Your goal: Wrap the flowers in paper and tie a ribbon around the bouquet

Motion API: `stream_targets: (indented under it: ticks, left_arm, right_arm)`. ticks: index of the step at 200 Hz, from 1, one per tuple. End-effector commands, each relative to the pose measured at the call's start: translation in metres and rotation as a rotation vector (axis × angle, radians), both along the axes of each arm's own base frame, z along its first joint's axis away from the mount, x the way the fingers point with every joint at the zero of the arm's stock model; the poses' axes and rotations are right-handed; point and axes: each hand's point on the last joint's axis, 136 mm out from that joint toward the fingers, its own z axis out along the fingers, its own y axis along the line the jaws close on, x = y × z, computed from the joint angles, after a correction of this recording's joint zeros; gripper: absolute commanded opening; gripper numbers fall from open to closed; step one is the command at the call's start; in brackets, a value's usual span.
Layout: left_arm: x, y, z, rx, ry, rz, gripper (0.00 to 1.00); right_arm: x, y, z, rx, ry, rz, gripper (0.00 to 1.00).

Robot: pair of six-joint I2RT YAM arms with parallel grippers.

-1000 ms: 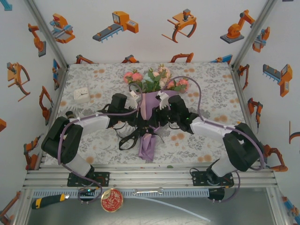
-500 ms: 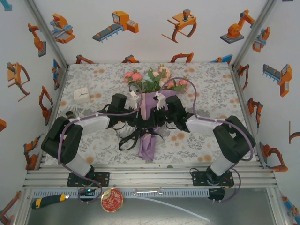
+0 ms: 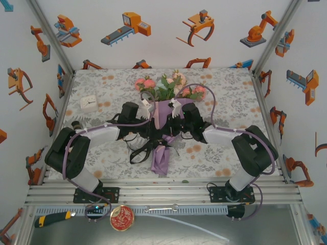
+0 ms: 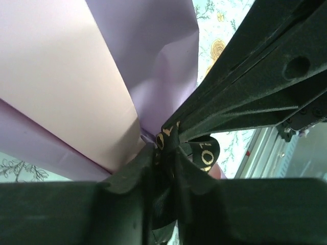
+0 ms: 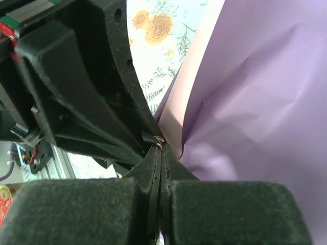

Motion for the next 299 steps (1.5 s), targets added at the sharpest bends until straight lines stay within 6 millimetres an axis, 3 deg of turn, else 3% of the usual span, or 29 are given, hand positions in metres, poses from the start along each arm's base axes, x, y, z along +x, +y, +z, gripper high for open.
stream_targets:
  ticks: [1, 18, 37, 68, 82, 99, 118, 139, 158, 179, 198, 211, 226, 258, 280, 299]
  left_arm:
    - [0.009, 0.015, 0.030, -0.010, -0.057, 0.121, 0.42]
    - [0.017, 0.044, 0.045, 0.036, -0.064, 0.322, 0.51]
    - [0.010, 0.074, 0.052, 0.086, -0.042, 0.468, 0.55]
    - [-0.023, 0.126, 0.030, 0.225, 0.066, 0.637, 0.57]
    - [-0.050, 0.125, 0.018, 0.203, 0.139, 0.578, 0.57]
    - [-0.084, 0.106, 0.014, 0.110, 0.204, 0.429, 0.57]
    - [-0.101, 0.100, 0.004, 0.079, 0.203, 0.395, 0.59]
    - [-0.092, 0.108, -0.013, 0.100, 0.218, 0.488, 0.62]
    - [-0.081, 0.092, -0.014, 0.073, 0.229, 0.464, 0.62]
    - [-0.069, 0.079, -0.033, 0.130, 0.297, 0.481, 0.59]
    - [-0.063, 0.068, -0.042, 0.169, 0.324, 0.484, 0.45]
    - [-0.063, 0.068, -0.046, 0.186, 0.320, 0.498, 0.25]
    - [-0.060, 0.088, -0.048, 0.262, 0.293, 0.581, 0.00]
    - [-0.049, 0.157, -0.043, 0.435, 0.241, 0.777, 0.00]
    - [-0.039, 0.186, -0.039, 0.444, 0.282, 0.864, 0.00]
    - [-0.032, 0.206, -0.035, 0.487, 0.274, 0.928, 0.00]
  right_arm:
    - [0.012, -0.015, 0.036, 0.032, -0.102, -0.112, 0.00]
    - [0.009, -0.028, 0.051, 0.050, -0.131, -0.166, 0.00]
    - [0.002, -0.033, 0.057, 0.073, -0.135, -0.179, 0.00]
    - [-0.002, -0.032, 0.061, 0.097, -0.106, -0.169, 0.00]
    - [0.000, -0.034, 0.067, 0.108, -0.104, -0.194, 0.00]
    - [0.002, -0.036, 0.070, 0.093, -0.103, -0.210, 0.00]
    - [0.002, -0.034, 0.068, 0.073, -0.095, -0.194, 0.00]
    - [0.002, -0.032, 0.068, 0.078, -0.084, -0.186, 0.00]
    - [0.003, -0.032, 0.070, 0.087, -0.079, -0.199, 0.00]
    - [0.004, -0.034, 0.072, 0.087, -0.087, -0.212, 0.00]
    - [0.003, -0.036, 0.075, 0.083, -0.094, -0.217, 0.00]
    - [0.003, -0.041, 0.077, 0.074, -0.100, -0.243, 0.00]
    - [0.011, -0.061, 0.077, 0.023, -0.116, -0.355, 0.00]
    - [0.014, -0.110, 0.058, -0.115, -0.122, -0.545, 0.00]
    - [0.008, -0.129, 0.035, -0.168, -0.061, -0.603, 0.00]
    - [0.002, -0.157, 0.011, -0.236, 0.017, -0.714, 0.00]
